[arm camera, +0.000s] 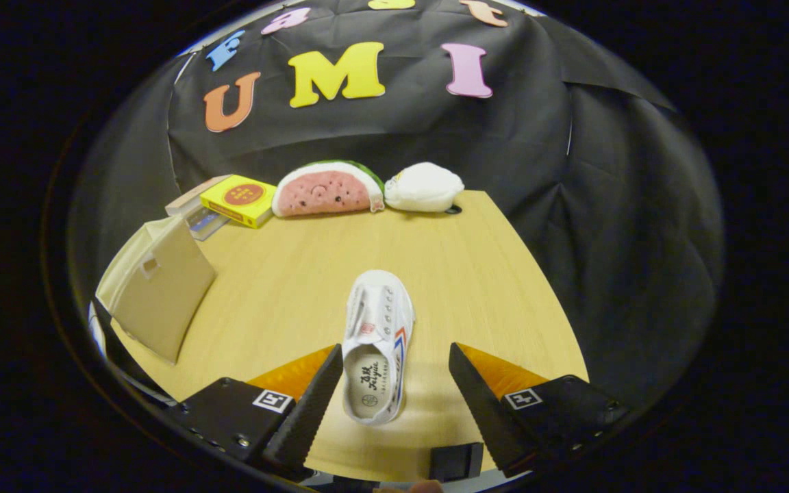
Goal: Open the storage box then place both shoes into the box .Put the left shoe in first, then the right shoe, with the right side of both shoes facing outward in a uniform manner.
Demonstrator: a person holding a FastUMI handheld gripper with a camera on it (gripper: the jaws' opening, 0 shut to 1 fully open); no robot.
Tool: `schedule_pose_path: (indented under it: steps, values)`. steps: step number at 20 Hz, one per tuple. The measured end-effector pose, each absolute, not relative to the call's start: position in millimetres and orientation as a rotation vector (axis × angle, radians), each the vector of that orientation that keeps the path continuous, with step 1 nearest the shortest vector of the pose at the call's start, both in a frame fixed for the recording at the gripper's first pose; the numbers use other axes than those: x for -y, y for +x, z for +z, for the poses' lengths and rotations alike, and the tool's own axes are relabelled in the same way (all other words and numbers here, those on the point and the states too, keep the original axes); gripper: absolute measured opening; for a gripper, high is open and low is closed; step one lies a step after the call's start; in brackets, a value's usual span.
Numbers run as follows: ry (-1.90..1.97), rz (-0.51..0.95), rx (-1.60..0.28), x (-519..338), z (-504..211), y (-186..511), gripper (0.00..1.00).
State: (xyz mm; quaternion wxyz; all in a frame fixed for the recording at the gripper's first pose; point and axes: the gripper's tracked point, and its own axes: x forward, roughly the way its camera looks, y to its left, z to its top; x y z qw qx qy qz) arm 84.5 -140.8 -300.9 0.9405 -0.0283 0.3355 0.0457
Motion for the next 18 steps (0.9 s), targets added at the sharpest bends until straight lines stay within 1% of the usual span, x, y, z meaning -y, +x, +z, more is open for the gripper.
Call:
schedule_pose_path:
  steps: [5,6,7,8,11,14,15,16,17,18]
  values:
    - [-0.063,0.125,-0.776,156.3,-344.7,103.4,0.96]
    - [-0.064,0.129,-0.784,157.4,-348.8,108.7,0.94]
    - [-0.061,0.132,-0.79,157.3,-351.0,114.0,0.89]
    - [-0.056,0.138,-0.794,155.7,-354.1,120.3,0.88]
    - [-0.012,0.177,-0.835,141.1,-362.6,125.7,0.75]
    - [-0.007,0.205,-0.851,128.8,-364.6,126.0,0.44]
    - [-0.015,0.2,-0.854,128.9,-365.2,126.7,0.31]
    - [-0.027,0.168,-0.854,135.4,-359.9,125.4,0.31]
    - [-0.01,0.154,-0.863,135.3,-369.4,134.2,0.13]
    - [-0.006,0.117,-0.868,140.7,-366.2,136.0,0.11]
